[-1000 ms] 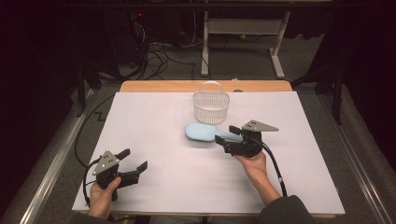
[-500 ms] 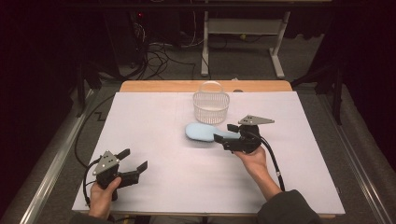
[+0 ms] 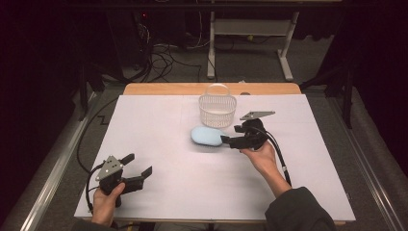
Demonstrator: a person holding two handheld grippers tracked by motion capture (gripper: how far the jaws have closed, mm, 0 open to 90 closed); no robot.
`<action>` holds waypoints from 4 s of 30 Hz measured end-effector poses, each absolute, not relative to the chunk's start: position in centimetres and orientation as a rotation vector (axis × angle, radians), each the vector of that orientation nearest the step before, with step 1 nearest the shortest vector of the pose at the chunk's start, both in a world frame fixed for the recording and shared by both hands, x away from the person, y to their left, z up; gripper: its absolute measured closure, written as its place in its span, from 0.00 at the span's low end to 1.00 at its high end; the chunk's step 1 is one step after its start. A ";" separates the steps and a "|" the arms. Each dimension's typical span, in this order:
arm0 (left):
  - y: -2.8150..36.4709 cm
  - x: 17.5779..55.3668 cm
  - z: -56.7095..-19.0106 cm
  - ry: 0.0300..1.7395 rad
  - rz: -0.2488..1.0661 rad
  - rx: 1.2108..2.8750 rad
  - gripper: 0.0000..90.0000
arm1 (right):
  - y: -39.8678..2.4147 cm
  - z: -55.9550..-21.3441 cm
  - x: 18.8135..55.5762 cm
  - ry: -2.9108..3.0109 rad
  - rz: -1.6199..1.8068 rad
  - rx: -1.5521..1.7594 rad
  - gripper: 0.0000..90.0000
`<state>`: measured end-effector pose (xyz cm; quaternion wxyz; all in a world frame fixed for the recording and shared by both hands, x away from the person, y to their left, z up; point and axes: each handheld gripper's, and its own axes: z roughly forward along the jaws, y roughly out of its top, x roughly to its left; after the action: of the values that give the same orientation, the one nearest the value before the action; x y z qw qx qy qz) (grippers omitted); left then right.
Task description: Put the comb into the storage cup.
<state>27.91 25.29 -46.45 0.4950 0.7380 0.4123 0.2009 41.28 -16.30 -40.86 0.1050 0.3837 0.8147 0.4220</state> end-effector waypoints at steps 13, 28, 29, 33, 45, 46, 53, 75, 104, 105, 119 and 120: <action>25.3 28.0 -46.5 0.997 0.479 1.787 0.17 | -15.2 -40.5 42.8 2.497 1.031 1.126 0.31; 25.3 27.9 -46.5 0.993 0.475 1.790 0.17 | -14.3 -41.1 44.7 2.619 0.829 1.141 0.34; 25.2 27.9 -46.5 0.993 0.475 1.791 0.17 | -14.3 -41.2 44.7 2.623 0.828 1.142 0.34; 25.1 28.0 -46.5 0.993 0.472 1.795 0.17 | -14.3 -41.4 44.9 2.636 0.799 1.138 0.34; 25.1 28.0 -46.5 0.991 0.472 1.795 0.17 | -14.5 -42.1 45.3 2.678 0.717 1.149 0.36; 25.0 28.0 -46.5 0.992 0.472 1.796 0.17 | -14.4 -42.2 45.3 2.680 0.712 1.151 0.36; 25.0 28.0 -46.5 0.991 0.471 1.795 0.17 | -14.3 -42.5 45.4 2.688 0.691 1.149 0.38; 24.9 28.0 -46.5 0.990 0.471 1.798 0.17 | -12.8 -43.1 44.7 2.756 0.577 1.015 0.54; 24.9 28.1 -46.5 0.996 0.472 1.794 0.17 | -11.9 -43.4 43.9 2.760 0.541 0.829 0.72; 24.9 28.1 -46.5 0.996 0.472 1.794 0.17 | -11.8 -43.4 43.9 2.760 0.538 0.822 0.73; 24.9 28.1 -46.6 0.994 0.473 1.797 0.17 | -11.5 -43.5 43.6 2.783 0.537 0.762 0.77; 24.9 28.1 -46.6 0.994 0.473 1.796 0.17 | -11.5 -43.5 43.6 2.784 0.535 0.768 0.78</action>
<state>28.10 24.90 -46.56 0.4947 0.7409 0.4101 0.1952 43.59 -11.49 -43.52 0.1023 0.2601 0.9429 0.1811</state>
